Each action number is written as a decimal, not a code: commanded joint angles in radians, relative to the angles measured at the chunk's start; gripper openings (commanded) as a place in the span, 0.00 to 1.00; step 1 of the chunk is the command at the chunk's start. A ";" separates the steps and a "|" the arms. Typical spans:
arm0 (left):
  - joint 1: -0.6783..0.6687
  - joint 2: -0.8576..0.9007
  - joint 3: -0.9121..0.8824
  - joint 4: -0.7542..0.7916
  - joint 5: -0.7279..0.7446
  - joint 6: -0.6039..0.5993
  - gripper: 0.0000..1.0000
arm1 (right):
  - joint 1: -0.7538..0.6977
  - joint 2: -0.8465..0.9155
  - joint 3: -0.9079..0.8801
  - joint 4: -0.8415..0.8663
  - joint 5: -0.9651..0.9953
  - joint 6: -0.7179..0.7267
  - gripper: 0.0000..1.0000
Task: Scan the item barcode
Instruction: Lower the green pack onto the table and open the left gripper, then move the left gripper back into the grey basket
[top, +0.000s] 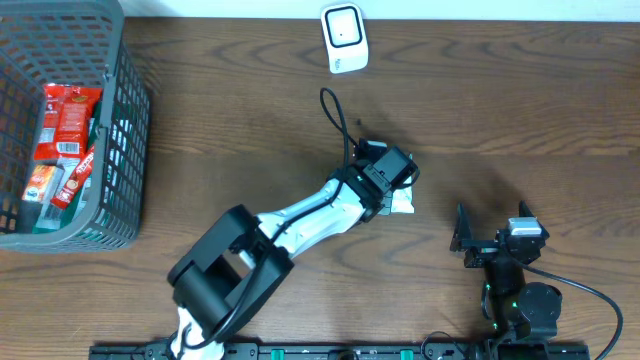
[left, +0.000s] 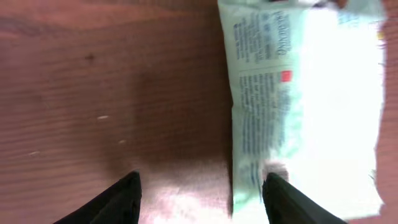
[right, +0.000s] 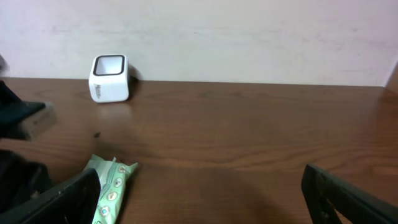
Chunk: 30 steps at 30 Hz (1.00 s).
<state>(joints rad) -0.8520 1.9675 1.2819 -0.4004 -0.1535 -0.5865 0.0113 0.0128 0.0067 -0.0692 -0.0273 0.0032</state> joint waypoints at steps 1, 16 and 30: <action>0.027 -0.143 0.021 -0.061 0.018 0.110 0.64 | -0.011 -0.004 -0.001 -0.003 -0.004 -0.011 0.99; 0.721 -0.691 0.280 -0.340 0.037 0.275 0.64 | -0.011 -0.004 -0.001 -0.003 -0.004 -0.011 0.99; 1.375 -0.553 0.251 -0.452 0.037 0.230 0.64 | -0.011 -0.004 -0.001 -0.003 -0.004 -0.011 0.99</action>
<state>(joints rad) 0.4782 1.3388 1.5555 -0.8303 -0.1181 -0.3363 0.0113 0.0128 0.0067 -0.0689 -0.0273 0.0032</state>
